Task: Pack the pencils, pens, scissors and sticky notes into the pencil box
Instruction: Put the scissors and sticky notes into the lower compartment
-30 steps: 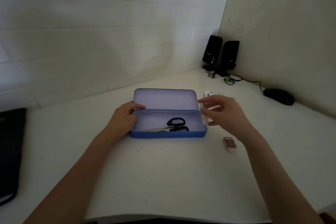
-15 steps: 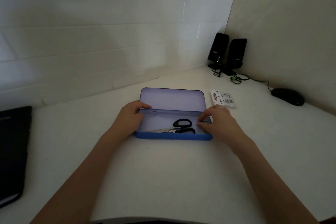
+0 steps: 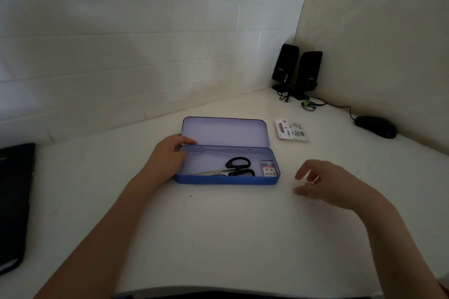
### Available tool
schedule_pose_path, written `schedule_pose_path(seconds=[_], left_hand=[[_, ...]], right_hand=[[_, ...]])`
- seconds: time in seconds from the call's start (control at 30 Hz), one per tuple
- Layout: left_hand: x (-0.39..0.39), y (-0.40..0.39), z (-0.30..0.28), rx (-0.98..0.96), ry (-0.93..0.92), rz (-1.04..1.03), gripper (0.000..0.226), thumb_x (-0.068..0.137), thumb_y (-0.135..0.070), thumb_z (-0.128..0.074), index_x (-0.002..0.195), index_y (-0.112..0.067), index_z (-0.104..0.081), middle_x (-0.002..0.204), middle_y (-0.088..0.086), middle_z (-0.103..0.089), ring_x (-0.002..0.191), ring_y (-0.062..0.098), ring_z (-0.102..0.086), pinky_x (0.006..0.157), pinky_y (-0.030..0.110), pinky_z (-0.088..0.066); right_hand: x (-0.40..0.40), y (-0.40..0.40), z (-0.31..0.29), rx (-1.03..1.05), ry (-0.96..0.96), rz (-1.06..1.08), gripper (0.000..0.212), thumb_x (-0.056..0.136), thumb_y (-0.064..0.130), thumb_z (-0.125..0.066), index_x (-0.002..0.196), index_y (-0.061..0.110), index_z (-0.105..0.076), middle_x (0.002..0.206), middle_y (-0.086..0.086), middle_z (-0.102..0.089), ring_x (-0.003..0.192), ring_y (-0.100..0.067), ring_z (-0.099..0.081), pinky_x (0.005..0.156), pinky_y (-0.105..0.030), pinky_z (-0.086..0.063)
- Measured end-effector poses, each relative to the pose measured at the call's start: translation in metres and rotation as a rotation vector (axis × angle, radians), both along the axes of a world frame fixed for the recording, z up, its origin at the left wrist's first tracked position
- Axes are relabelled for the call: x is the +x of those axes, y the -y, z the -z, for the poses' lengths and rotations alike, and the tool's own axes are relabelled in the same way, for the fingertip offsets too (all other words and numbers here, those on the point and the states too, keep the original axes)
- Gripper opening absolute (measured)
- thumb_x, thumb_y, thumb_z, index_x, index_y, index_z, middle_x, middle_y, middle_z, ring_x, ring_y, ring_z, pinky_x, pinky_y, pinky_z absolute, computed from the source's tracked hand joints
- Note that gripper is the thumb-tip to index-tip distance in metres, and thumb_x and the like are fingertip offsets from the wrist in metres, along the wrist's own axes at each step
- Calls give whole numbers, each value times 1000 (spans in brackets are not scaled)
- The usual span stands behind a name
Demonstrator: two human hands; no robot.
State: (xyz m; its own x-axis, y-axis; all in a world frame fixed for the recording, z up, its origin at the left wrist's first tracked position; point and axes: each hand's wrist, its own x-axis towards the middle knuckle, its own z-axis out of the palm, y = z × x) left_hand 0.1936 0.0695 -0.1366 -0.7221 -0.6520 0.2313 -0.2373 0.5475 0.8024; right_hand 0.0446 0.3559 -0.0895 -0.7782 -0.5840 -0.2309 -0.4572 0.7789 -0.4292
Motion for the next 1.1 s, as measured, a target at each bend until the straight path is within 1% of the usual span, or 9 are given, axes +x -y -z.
schedule_pose_path(seconds=[0.1,0.27,0.47,0.67,0.73,0.8,0.87,0.93,1.1], left_hand=[[1,-1,0,-19,16,4,46,76,12,-41,106,-11,-67,100,-1,-57,90,13,-47,70,9,-33],[2,-1,-1,10,13,21,42,74,1,-43,106,-11,-67,106,1,-59,96,13,-49,82,22,-33],[2,-2,0,-1,12,9,45,76,12,-41,105,-11,-66,105,0,-57,96,13,-48,81,21,-34],[2,-3,-2,-14,23,4,44,77,12,-41,107,-8,-66,100,1,-55,91,12,-44,84,25,-35],[2,-4,-2,-7,17,5,43,77,12,-41,107,-8,-66,101,0,-56,93,12,-46,83,23,-35],[1,-2,-1,14,4,5,43,77,12,-41,105,-8,-67,105,1,-58,98,14,-49,82,18,-33],[0,0,1,28,0,10,43,77,12,-41,103,-10,-67,108,3,-61,100,15,-51,84,20,-34],[1,1,1,19,15,13,43,77,11,-41,104,-11,-67,108,1,-60,99,12,-50,83,17,-35],[0,0,-2,-26,28,26,41,78,10,-42,105,-9,-66,102,-2,-56,93,11,-48,67,-3,-33]], right_hand=[[2,-6,5,9,-49,47,34,72,37,-76,97,31,-54,109,-2,-47,105,-21,-49,81,-28,-43],[3,-11,7,-110,-35,50,24,77,20,-73,97,20,-61,95,-4,-58,68,-8,-51,52,-19,-40],[1,-5,14,-287,-161,79,22,80,9,-64,95,25,-63,98,-4,-61,73,-14,-59,55,-21,-44],[2,31,-2,-648,-181,33,14,80,13,-67,91,22,-69,92,7,-66,77,-11,-65,52,-6,-44],[0,49,-5,-708,-145,36,13,78,14,-70,89,20,-66,89,4,-66,77,-15,-67,58,-11,-47],[-3,65,-5,-766,-87,53,14,76,16,-72,86,19,-63,87,-3,-66,75,-20,-68,66,-27,-53],[-5,77,-1,-728,-82,42,15,75,20,-73,85,17,-62,85,-4,-66,72,-21,-67,65,-32,-54],[-6,85,4,-650,-94,16,18,76,23,-73,86,14,-62,83,-3,-63,70,-16,-62,56,-21,-48],[-7,88,17,-547,-167,24,21,80,31,-69,84,13,-59,74,-1,-60,61,-5,-52,50,-16,-38]])
